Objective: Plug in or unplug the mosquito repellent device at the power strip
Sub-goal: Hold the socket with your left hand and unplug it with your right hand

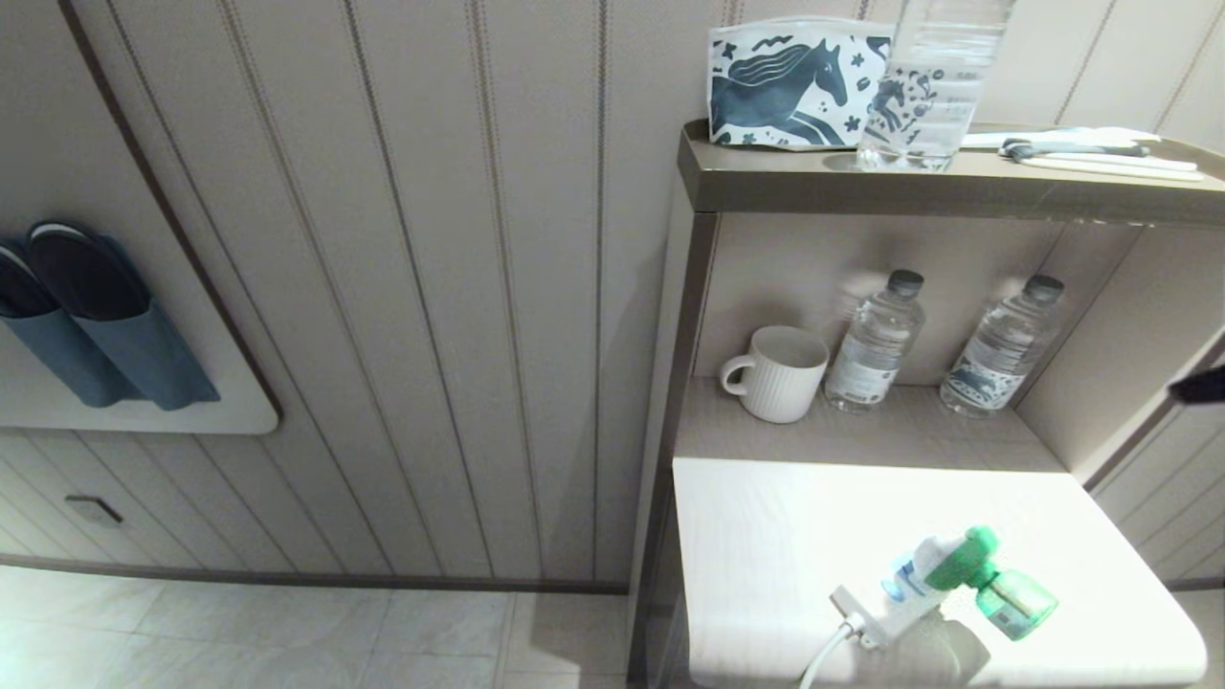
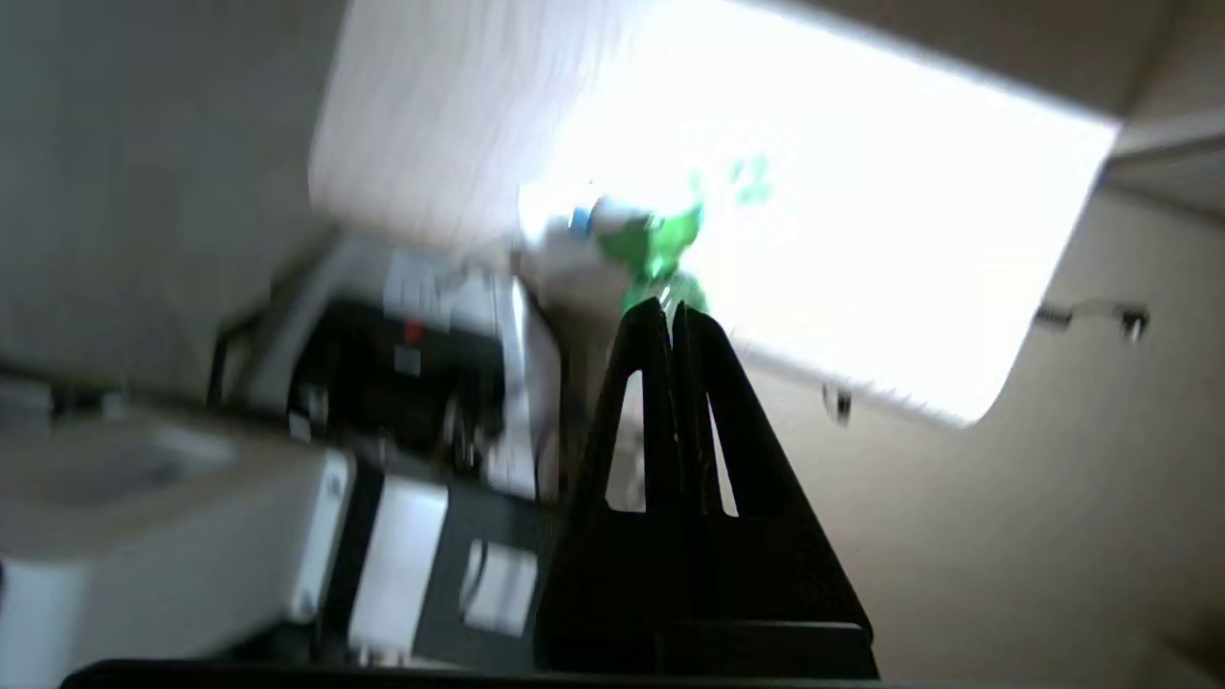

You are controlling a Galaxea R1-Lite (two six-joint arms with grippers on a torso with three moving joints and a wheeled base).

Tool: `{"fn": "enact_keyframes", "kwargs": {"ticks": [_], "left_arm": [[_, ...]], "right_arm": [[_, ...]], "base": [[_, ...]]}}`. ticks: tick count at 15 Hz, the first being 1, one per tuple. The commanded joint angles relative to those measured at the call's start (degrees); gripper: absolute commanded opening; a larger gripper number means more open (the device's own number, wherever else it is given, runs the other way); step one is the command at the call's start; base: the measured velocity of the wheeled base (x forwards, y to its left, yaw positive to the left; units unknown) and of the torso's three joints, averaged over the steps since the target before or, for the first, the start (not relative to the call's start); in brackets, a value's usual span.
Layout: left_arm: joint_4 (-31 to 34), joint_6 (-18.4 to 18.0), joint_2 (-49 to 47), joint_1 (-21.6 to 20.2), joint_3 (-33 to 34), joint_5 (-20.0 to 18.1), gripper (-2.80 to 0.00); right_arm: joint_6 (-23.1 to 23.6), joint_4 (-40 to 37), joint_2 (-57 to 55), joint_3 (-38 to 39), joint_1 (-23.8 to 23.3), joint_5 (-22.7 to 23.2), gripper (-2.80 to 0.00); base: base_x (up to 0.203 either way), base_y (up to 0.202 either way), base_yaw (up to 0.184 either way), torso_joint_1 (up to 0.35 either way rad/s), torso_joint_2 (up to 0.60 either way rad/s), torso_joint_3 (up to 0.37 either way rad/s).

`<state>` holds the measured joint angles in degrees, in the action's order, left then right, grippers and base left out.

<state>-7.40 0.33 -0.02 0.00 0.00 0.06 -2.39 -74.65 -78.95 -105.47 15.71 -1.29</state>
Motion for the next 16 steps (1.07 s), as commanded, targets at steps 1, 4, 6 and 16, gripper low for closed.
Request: {"fn": "enact_keyframes", "kwargs": {"ticks": [1,4,6,16], "left_arm": [[-0.1,0.0,0.0,0.0,0.0,0.0,-2.80],[-0.1,0.0,0.0,0.0,0.0,0.0,-2.80],[-0.1,0.0,0.0,0.0,0.0,0.0,-2.80],[0.0,0.0,0.0,0.0,0.0,0.0,-2.80]], "right_arm": [[-0.2,-3.0,-7.2,5.3,5.5,-0.2,-2.80],[-0.3,1.6,-8.4,18.1,8.0,-0.7,-2.80],[-0.3,8.0,-9.3,22.8,8.1,-1.7,-2.80],[2.2,13.1,-12.6,23.6,7.2,-10.9,0.00]], "base": [[0.000,0.000,0.000,0.000,0.00,0.000],[0.000,0.000,0.000,0.000,0.00,0.000],[0.000,0.000,0.000,0.000,0.00,0.000],[0.000,0.000,0.000,0.000,0.00,0.000]]}}
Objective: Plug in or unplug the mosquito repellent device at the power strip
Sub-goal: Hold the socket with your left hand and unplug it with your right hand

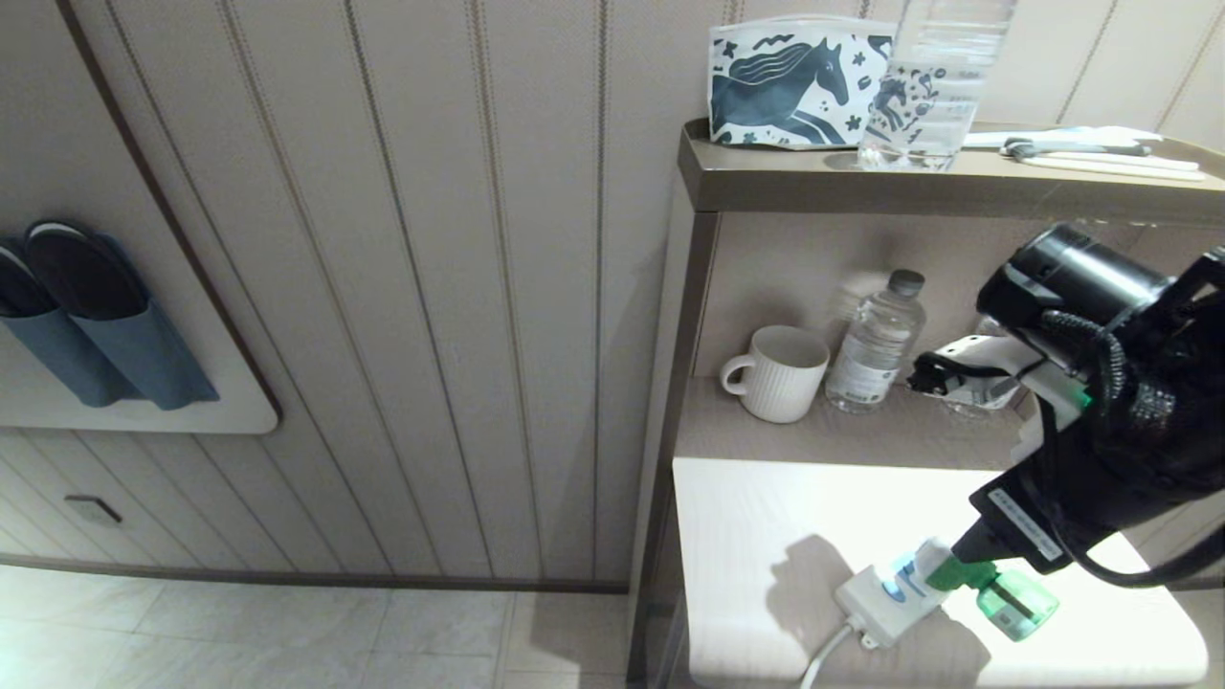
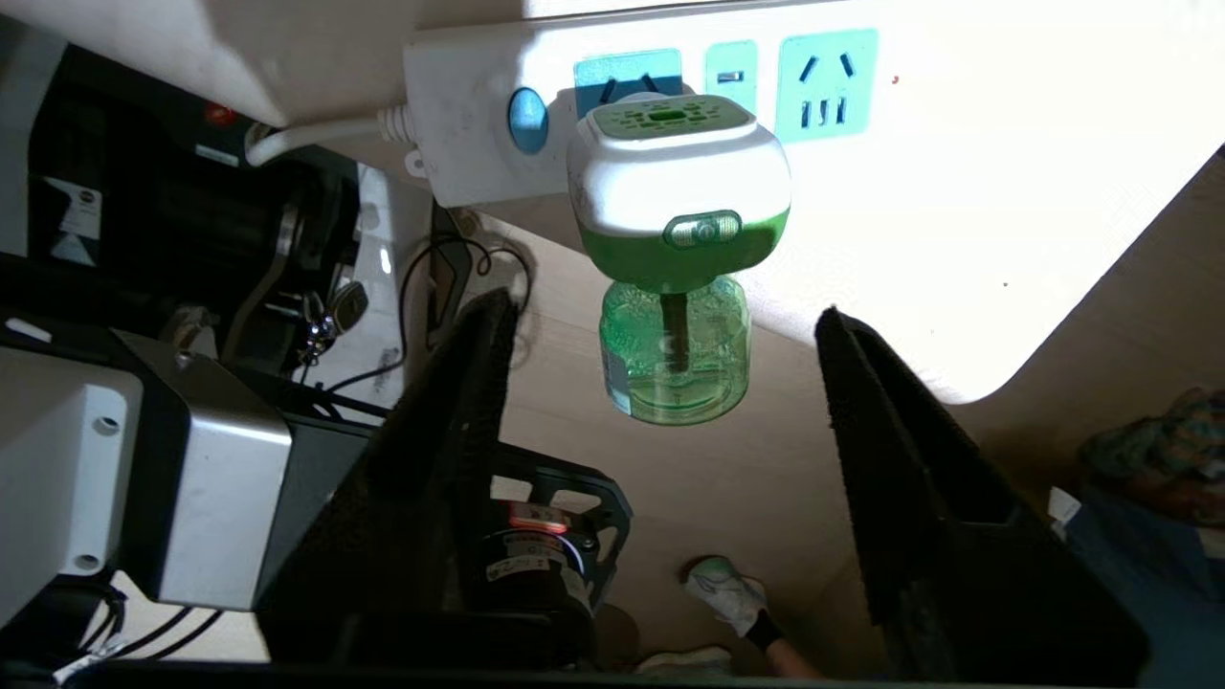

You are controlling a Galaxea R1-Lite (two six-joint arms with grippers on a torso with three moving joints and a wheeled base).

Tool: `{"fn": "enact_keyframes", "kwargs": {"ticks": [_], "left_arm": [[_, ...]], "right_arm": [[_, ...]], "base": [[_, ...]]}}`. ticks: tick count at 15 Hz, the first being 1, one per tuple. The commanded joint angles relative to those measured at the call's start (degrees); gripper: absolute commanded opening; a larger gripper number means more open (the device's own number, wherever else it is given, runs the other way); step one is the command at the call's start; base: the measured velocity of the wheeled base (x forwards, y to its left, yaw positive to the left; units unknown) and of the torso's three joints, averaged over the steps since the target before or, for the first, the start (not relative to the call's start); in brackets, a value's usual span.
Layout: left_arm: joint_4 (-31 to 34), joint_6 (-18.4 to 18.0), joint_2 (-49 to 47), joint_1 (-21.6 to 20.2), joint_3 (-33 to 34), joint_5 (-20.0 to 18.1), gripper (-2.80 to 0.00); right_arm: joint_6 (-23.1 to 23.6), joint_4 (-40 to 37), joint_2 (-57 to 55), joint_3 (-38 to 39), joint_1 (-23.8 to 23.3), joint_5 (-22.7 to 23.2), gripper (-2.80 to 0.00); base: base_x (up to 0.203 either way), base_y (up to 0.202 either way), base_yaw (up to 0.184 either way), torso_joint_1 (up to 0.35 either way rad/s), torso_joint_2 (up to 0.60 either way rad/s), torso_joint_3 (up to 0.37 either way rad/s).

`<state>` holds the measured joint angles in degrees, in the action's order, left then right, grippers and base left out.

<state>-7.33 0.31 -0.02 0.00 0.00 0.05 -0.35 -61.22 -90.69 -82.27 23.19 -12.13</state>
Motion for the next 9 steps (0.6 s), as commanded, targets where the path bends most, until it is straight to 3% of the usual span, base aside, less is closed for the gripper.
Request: {"fn": "enact_keyframes", "kwargs": {"ticks": [1,9], "left_arm": [[-0.1,0.0,0.0,0.0,0.0,0.0,-2.80],[-0.1,0.0,0.0,0.0,0.0,0.0,-2.80]], "right_arm": [[0.2,-0.3,-0.9,0.4,-0.3,-0.1,0.00],[0.7,-0.4,-5.5,1.2,-1.7,-0.1,0.00]], "base": [[0.000,0.000,0.000,0.000,0.00,0.000],[0.000,0.000,0.000,0.000,0.00,0.000]]}}
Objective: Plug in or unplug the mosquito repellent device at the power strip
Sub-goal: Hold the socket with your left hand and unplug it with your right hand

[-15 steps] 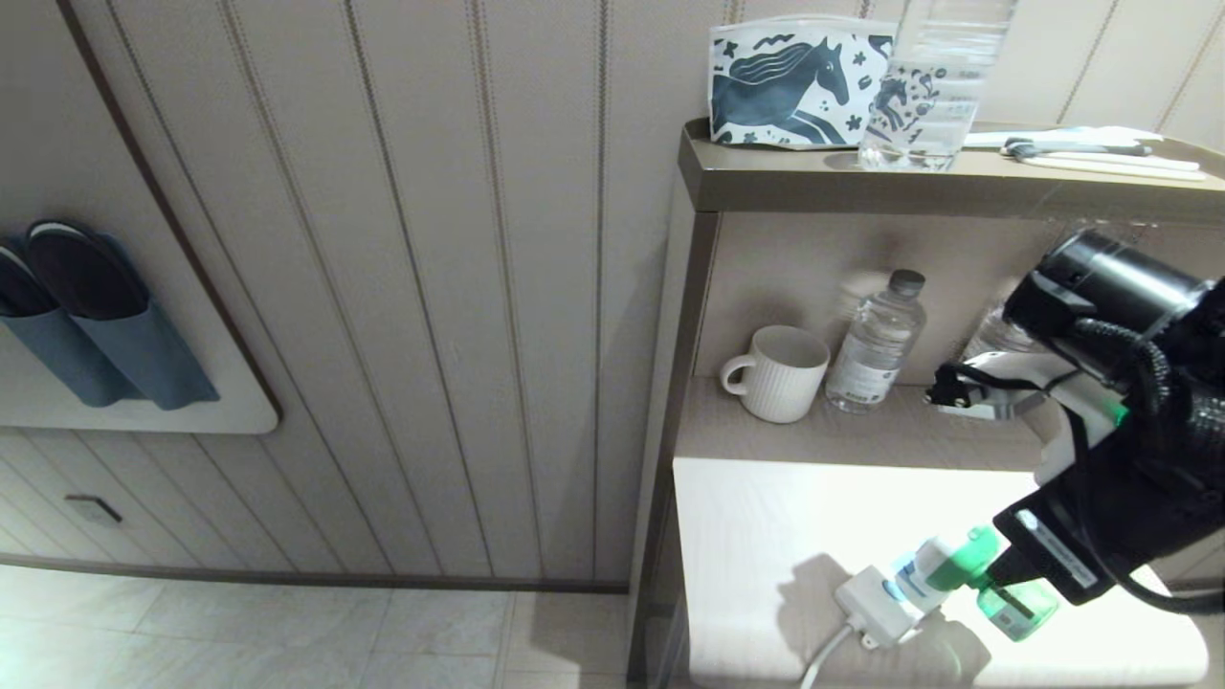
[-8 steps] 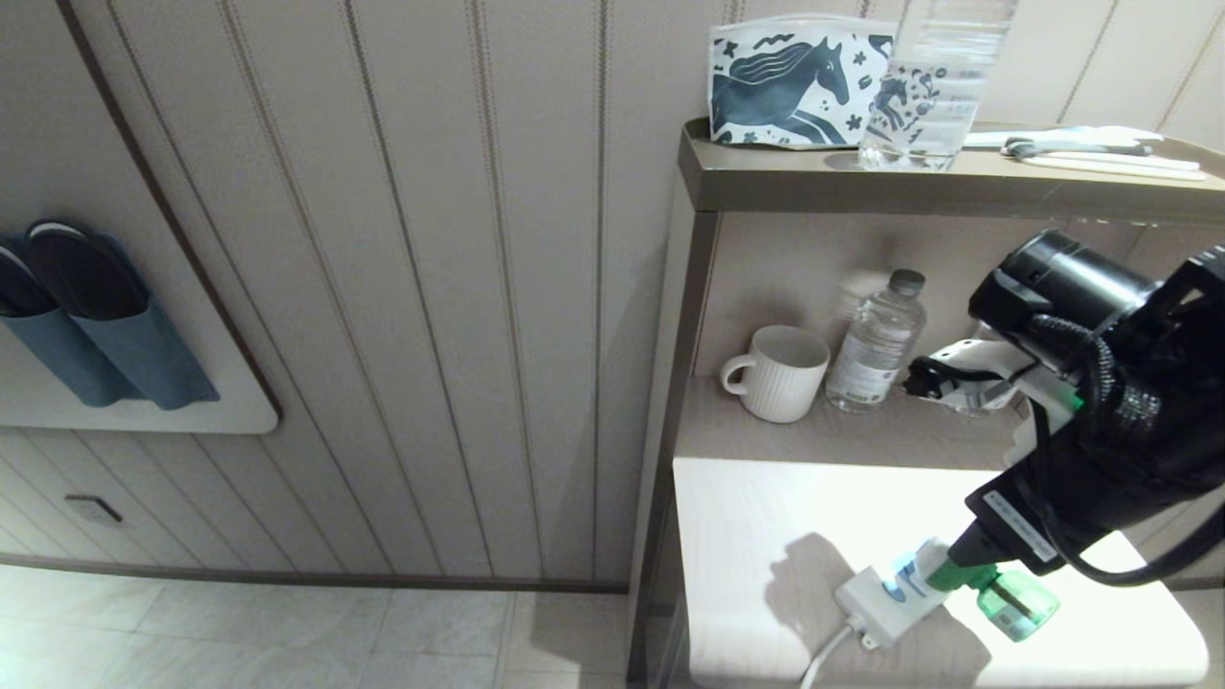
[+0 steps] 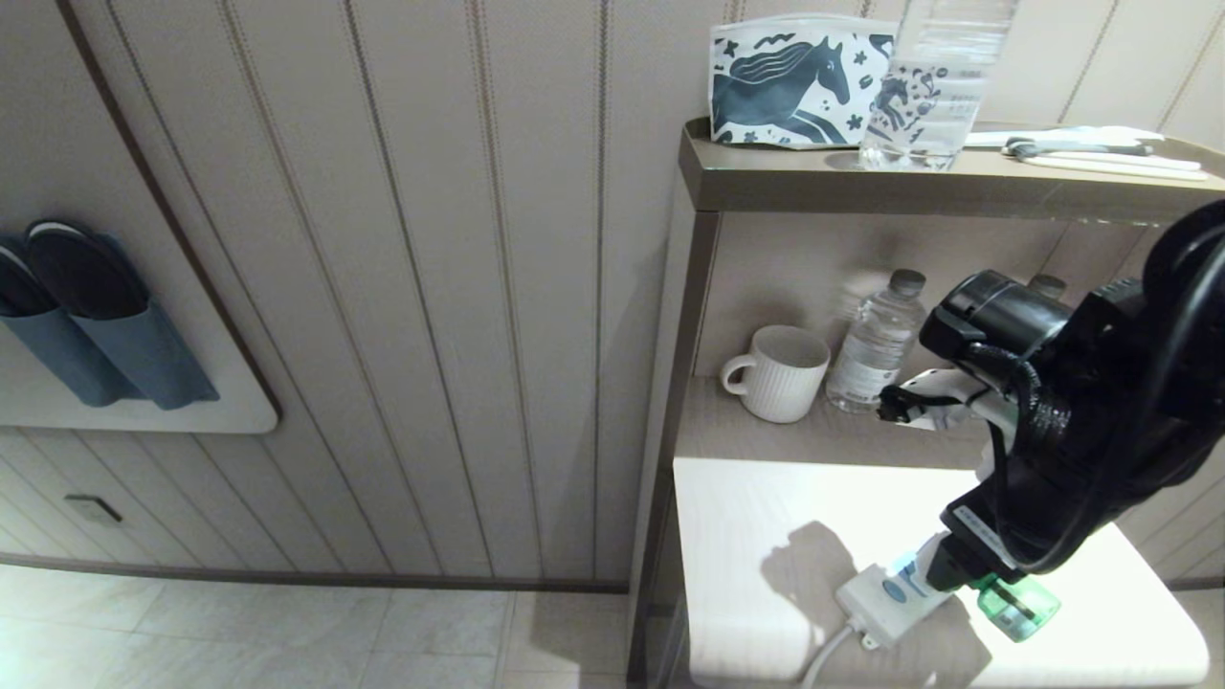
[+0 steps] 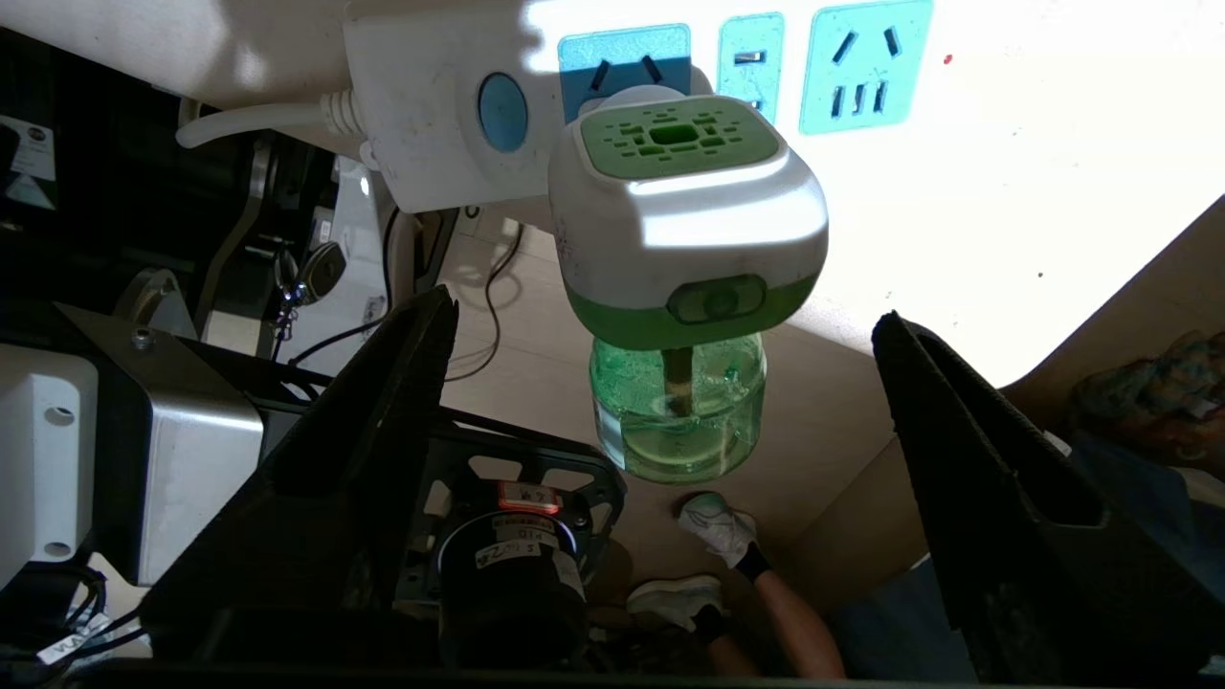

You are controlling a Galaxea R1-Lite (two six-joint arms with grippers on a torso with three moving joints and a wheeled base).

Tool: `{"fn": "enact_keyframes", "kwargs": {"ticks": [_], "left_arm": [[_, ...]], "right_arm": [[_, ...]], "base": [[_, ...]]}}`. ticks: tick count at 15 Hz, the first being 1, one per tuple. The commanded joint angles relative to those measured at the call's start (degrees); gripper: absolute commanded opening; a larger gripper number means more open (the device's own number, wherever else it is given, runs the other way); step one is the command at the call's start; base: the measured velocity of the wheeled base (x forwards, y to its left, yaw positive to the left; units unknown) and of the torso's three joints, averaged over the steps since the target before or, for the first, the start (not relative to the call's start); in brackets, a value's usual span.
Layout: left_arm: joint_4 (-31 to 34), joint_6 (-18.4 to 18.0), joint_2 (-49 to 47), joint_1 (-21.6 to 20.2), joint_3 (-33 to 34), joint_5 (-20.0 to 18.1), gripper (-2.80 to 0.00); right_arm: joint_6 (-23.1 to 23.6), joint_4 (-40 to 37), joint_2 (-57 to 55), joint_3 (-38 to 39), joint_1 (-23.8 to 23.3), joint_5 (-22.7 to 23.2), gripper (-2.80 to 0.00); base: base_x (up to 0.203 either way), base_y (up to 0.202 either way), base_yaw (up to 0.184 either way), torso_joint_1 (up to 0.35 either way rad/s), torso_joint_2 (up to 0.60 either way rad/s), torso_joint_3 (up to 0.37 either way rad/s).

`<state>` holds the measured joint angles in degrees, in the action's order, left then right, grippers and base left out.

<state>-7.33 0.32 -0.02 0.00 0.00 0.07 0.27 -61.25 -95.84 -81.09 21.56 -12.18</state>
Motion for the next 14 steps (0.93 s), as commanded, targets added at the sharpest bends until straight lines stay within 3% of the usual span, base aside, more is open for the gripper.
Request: {"fn": "enact_keyframes", "kwargs": {"ticks": [1,14], "left_arm": [[-0.1,0.0,0.0,0.0,0.0,0.0,-2.80],[1.1,0.1,0.0,0.0,0.0,-0.2,-2.80]], "right_arm": [[0.5,-0.3,-0.5,0.4,-0.5,0.0,0.00],[3.2,0.4,-0.8,5.7,-4.2,1.9,0.00]], "base": [[0.000,0.000,0.000,0.000,0.00,0.000],[0.000,0.000,0.000,0.000,0.00,0.000]]}}
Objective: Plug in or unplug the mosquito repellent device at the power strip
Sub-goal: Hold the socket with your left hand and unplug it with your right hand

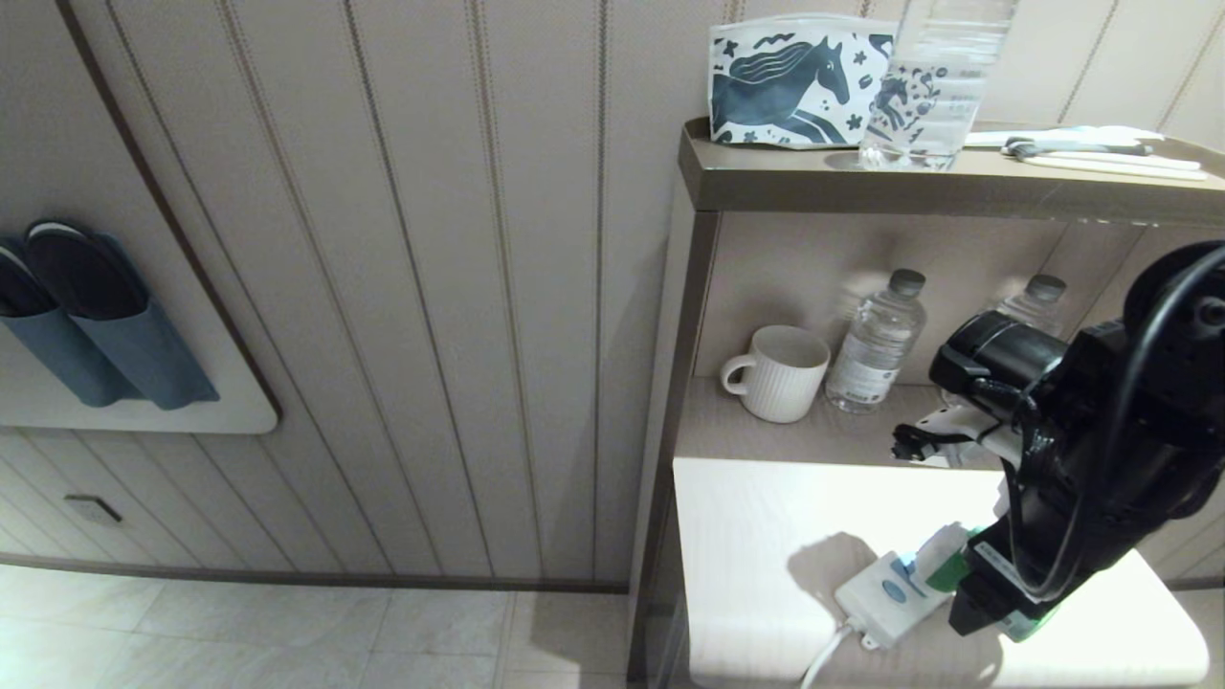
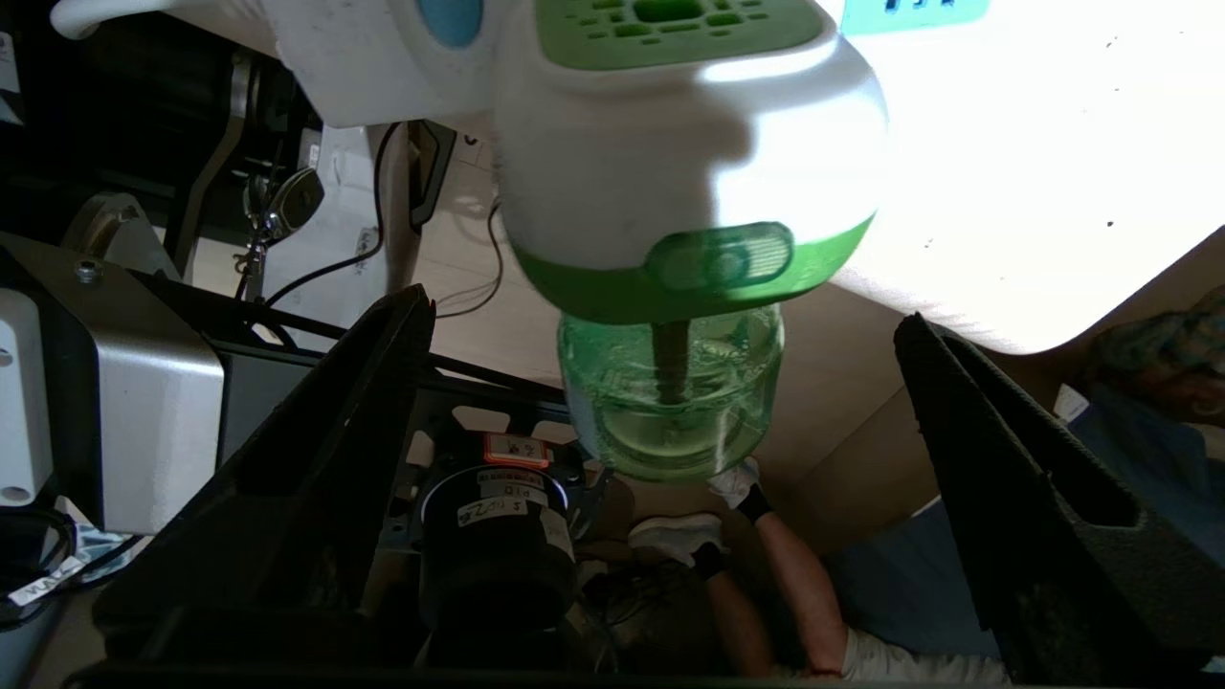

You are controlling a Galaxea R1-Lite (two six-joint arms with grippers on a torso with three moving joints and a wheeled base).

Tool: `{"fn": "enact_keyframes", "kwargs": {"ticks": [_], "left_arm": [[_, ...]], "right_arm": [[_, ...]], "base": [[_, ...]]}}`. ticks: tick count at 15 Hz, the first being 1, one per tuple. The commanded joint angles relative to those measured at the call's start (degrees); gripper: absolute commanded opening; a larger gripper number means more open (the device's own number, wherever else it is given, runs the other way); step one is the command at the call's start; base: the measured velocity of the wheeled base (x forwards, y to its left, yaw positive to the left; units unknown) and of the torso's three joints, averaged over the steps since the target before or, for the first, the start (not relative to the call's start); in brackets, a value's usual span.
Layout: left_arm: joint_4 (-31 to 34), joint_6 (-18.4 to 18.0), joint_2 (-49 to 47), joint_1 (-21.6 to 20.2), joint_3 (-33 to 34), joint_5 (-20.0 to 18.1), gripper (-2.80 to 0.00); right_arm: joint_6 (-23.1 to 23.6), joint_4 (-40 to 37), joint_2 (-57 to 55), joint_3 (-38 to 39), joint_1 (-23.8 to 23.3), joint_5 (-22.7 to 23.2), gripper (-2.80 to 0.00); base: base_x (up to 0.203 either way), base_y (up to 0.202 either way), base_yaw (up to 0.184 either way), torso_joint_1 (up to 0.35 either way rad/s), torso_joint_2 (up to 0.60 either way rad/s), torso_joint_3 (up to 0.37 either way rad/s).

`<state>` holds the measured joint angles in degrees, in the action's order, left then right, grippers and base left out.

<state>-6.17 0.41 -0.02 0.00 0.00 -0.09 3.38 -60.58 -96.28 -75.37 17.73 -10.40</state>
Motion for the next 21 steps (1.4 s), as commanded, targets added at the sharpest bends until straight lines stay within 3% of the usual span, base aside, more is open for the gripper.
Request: {"fn": "enact_keyframes", "kwargs": {"ticks": [1,3,4,21], "left_arm": [[-0.1,0.0,0.0,0.0,0.0,0.0,-2.80],[-0.1,0.0,0.0,0.0,0.0,0.0,-2.80],[-0.1,0.0,0.0,0.0,0.0,0.0,-2.80],[-0.1,0.0,0.0,0.0,0.0,0.0,-2.80]], "right_arm": [[0.1,-0.1,-0.5,0.0,-0.4,0.3,0.00],[0.1,0.6,-0.9,0.0,-0.5,0.4,0.00],[0.1,1.2,-1.2,-0.1,-0.6,0.3,-2.80],[0.1,2.3,-3.7,-0.4,0.0,0.6,-2.80]], "base": [[0.000,0.000,0.000,0.000,0.00,0.000],[0.000,0.000,0.000,0.000,0.00,0.000],[0.000,0.000,0.000,0.000,0.00,0.000],[0.000,0.000,0.000,0.000,0.00,0.000]]}}
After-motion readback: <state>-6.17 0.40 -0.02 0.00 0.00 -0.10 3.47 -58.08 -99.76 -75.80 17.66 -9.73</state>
